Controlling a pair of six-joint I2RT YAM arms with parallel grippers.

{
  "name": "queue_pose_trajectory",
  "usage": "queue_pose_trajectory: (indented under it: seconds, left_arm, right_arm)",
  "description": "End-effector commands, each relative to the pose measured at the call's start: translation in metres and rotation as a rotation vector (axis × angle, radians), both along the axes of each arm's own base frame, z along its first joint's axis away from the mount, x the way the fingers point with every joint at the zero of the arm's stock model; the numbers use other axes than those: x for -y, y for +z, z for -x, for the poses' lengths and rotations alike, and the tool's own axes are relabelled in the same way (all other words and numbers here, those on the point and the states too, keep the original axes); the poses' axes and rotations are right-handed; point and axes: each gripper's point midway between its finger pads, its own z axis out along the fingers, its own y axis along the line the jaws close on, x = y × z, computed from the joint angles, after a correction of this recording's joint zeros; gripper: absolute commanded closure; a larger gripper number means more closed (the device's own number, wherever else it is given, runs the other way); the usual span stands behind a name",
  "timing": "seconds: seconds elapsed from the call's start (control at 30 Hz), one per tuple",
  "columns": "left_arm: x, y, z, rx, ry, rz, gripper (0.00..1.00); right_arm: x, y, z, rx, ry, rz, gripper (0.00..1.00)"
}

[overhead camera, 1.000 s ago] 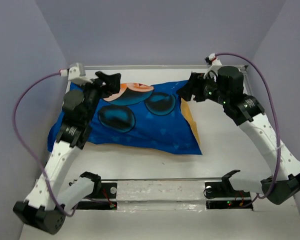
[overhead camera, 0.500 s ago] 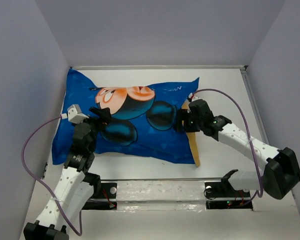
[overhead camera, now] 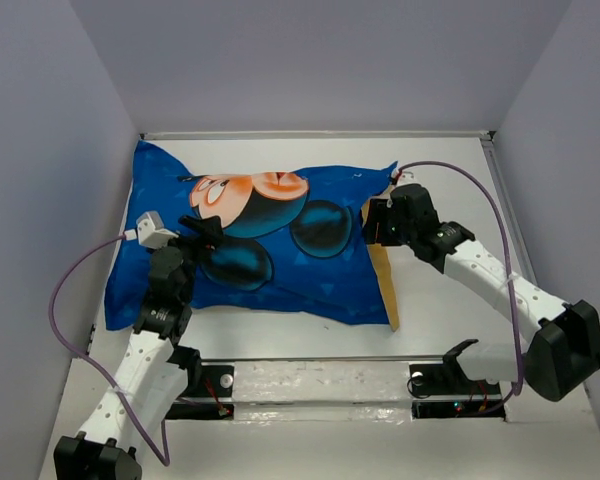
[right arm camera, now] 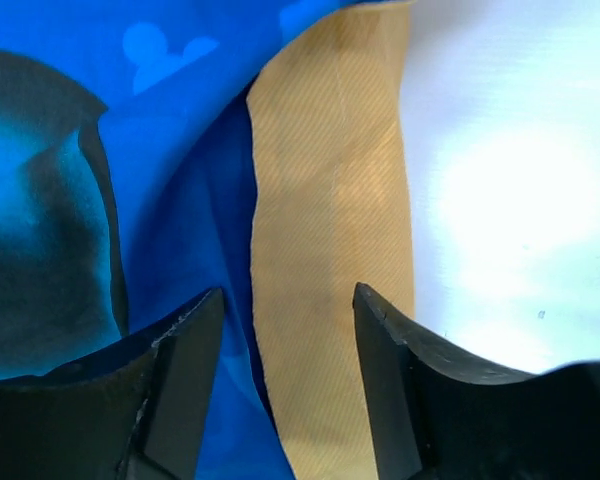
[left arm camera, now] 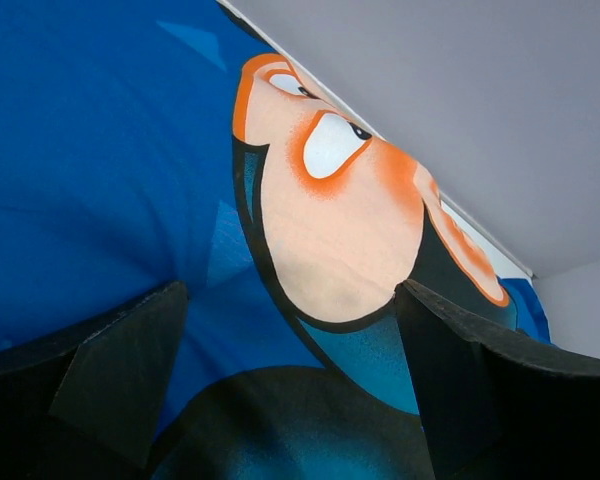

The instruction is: Put the pillow into the pillowcase

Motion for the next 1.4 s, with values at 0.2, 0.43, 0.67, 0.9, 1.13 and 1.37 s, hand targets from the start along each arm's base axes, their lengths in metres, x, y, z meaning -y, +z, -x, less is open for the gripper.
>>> queue_pose_trajectory:
  seconds: [0.2, 0.43, 0.67, 0.9, 1.13, 1.37]
  left_arm:
    - [0.002, -0.003, 0.004, 0.015, -0.021, 0.004, 0.01]
    - [0.000, -0.013, 0.004, -0.002, -0.011, 0.000, 0.01]
    - [0.004, -0.021, 0.010, -0.017, -0.032, 0.009, 0.01]
    - [0.028, -0.037, 0.017, -0.056, -0.162, 0.053, 0.01]
    - [0.042, 0.015, 0.026, 0.039, -0.251, 0.008, 0.01]
    - [0.028, 0.159, 0.051, 0.277, -0.253, -0.211, 0.01]
  right_arm:
    - [-0.012, 0.011, -0.066, 0.070, -0.036, 0.024, 0.47]
    - [0.032, 0.007, -0.085, 0.093, -0.189, 0.128, 0.99]
    - [0.136, 0.006, -0.098, 0.099, -0.430, 0.175, 1.00]
    - [0.202, -0.004, -0.099, 0.033, -0.569, 0.155, 0.65]
    - [0.091, 0.111, -0.070, 0.242, -0.141, -0.219, 0.26]
    - [-0.085, 0.150, -0.021, 0.265, 0.440, -0.568, 0.75]
